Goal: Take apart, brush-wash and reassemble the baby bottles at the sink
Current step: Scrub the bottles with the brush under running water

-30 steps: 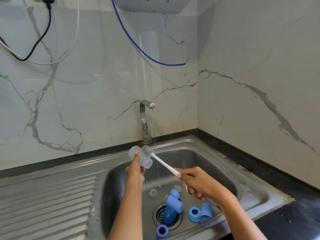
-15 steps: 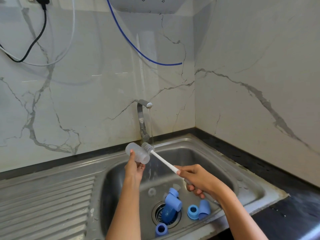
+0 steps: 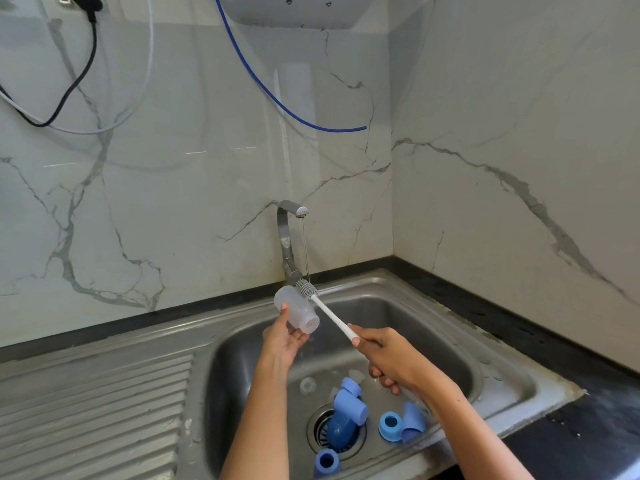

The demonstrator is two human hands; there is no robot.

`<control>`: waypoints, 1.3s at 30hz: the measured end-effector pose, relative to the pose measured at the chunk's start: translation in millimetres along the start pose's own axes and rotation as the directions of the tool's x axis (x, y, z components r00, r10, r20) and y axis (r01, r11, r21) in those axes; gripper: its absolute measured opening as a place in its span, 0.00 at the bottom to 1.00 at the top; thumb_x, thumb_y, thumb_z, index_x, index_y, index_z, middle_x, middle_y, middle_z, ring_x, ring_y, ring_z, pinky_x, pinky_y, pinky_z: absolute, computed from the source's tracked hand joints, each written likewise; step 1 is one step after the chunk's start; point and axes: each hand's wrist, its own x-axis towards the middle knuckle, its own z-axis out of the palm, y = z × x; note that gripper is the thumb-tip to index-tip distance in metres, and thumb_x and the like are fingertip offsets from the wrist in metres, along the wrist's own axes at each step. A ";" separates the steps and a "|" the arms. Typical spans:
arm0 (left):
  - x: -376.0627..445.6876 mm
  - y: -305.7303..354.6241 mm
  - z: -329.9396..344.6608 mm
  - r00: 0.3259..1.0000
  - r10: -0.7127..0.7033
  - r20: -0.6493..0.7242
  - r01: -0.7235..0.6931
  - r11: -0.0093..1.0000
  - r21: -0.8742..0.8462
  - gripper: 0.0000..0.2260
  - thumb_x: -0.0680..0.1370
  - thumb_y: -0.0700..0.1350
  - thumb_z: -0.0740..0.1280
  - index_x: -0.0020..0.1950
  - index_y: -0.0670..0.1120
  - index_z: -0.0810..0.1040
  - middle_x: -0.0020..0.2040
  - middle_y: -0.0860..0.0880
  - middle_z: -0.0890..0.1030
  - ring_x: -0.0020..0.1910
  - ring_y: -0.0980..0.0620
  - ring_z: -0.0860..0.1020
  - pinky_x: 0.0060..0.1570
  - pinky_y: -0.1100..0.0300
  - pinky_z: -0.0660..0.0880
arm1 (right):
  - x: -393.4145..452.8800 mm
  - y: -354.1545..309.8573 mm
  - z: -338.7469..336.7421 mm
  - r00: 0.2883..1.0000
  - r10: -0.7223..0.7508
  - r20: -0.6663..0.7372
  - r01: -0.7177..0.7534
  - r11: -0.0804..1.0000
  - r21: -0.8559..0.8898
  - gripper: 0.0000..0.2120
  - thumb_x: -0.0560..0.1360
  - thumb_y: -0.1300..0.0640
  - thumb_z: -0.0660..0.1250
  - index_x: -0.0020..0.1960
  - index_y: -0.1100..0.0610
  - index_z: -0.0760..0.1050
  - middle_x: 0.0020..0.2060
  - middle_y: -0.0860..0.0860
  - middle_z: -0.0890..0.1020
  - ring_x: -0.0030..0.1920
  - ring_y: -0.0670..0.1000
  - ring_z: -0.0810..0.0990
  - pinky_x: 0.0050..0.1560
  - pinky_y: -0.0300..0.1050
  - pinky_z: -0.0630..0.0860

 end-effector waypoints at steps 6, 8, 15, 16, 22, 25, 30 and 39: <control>-1.0 -7.9 2.3 1.000 0.010 -0.007 -0.006 0.927 0.375 0.22 0.79 0.58 0.61 0.60 0.40 0.74 0.48 0.41 0.81 0.44 0.46 0.78 0.43 0.53 0.74 | -3.1 -2.2 0.4 0.999 -0.036 -0.027 0.035 0.998 -0.043 0.19 0.82 0.49 0.56 0.72 0.39 0.64 0.32 0.51 0.70 0.24 0.43 0.65 0.24 0.37 0.67; -1.1 -7.8 1.0 0.999 0.041 -0.018 -0.031 0.921 0.388 0.22 0.76 0.58 0.66 0.57 0.39 0.75 0.46 0.42 0.81 0.42 0.48 0.78 0.38 0.58 0.73 | -3.8 -4.3 1.8 0.999 -0.042 -0.020 0.041 0.997 -0.063 0.19 0.82 0.49 0.57 0.72 0.40 0.65 0.32 0.51 0.70 0.24 0.42 0.65 0.24 0.36 0.66; -3.6 1.4 -1.6 0.963 0.089 -0.253 -0.078 0.996 0.050 0.29 0.74 0.43 0.72 0.69 0.36 0.62 0.63 0.35 0.75 0.57 0.40 0.77 0.57 0.47 0.76 | -9.0 1.4 -8.7 0.998 0.035 0.053 -0.033 0.999 -0.038 0.17 0.81 0.48 0.59 0.68 0.38 0.70 0.28 0.49 0.69 0.22 0.43 0.64 0.23 0.37 0.65; -4.3 2.0 -2.2 0.958 0.092 -0.273 -0.085 0.996 0.035 0.30 0.74 0.42 0.72 0.70 0.37 0.61 0.63 0.35 0.74 0.59 0.39 0.77 0.59 0.47 0.75 | -10.6 2.5 -7.8 0.998 0.041 0.055 -0.039 0.998 -0.042 0.17 0.81 0.48 0.59 0.68 0.38 0.70 0.28 0.49 0.69 0.22 0.43 0.64 0.23 0.37 0.65; -5.9 -9.4 10.2 0.978 0.142 -0.153 -0.094 0.954 0.285 0.11 0.72 0.42 0.75 0.46 0.40 0.75 0.56 0.36 0.80 0.46 0.43 0.80 0.28 0.61 0.78 | -4.6 -2.2 4.1 0.996 -0.026 -0.091 0.014 0.992 -0.129 0.19 0.82 0.50 0.57 0.72 0.40 0.65 0.33 0.49 0.71 0.26 0.44 0.65 0.21 0.35 0.65; -8.5 -12.5 16.7 0.984 0.128 -0.126 -0.093 0.962 0.257 0.10 0.72 0.41 0.74 0.47 0.40 0.75 0.56 0.35 0.79 0.43 0.44 0.80 0.29 0.59 0.78 | 2.5 -5.7 6.9 0.994 -0.044 -0.104 0.029 0.991 -0.134 0.20 0.82 0.51 0.57 0.73 0.42 0.64 0.34 0.50 0.71 0.27 0.45 0.65 0.22 0.34 0.66; -10.9 1.8 0.7 0.943 0.123 -0.311 -0.114 0.992 0.046 0.24 0.74 0.42 0.72 0.66 0.35 0.69 0.63 0.35 0.75 0.59 0.39 0.77 0.57 0.47 0.76 | -8.5 2.7 -6.5 0.998 0.039 0.052 -0.036 0.998 -0.056 0.18 0.81 0.49 0.58 0.70 0.39 0.68 0.27 0.49 0.70 0.22 0.43 0.64 0.23 0.37 0.65; -8.3 -5.2 9.5 0.985 0.082 -0.152 -0.064 0.991 0.120 0.24 0.73 0.42 0.73 0.65 0.36 0.71 0.61 0.36 0.77 0.54 0.42 0.78 0.49 0.51 0.77 | 0.7 -2.9 4.6 0.999 -0.029 -0.040 0.026 0.997 -0.078 0.19 0.82 0.50 0.56 0.73 0.40 0.64 0.31 0.51 0.71 0.24 0.43 0.65 0.23 0.36 0.67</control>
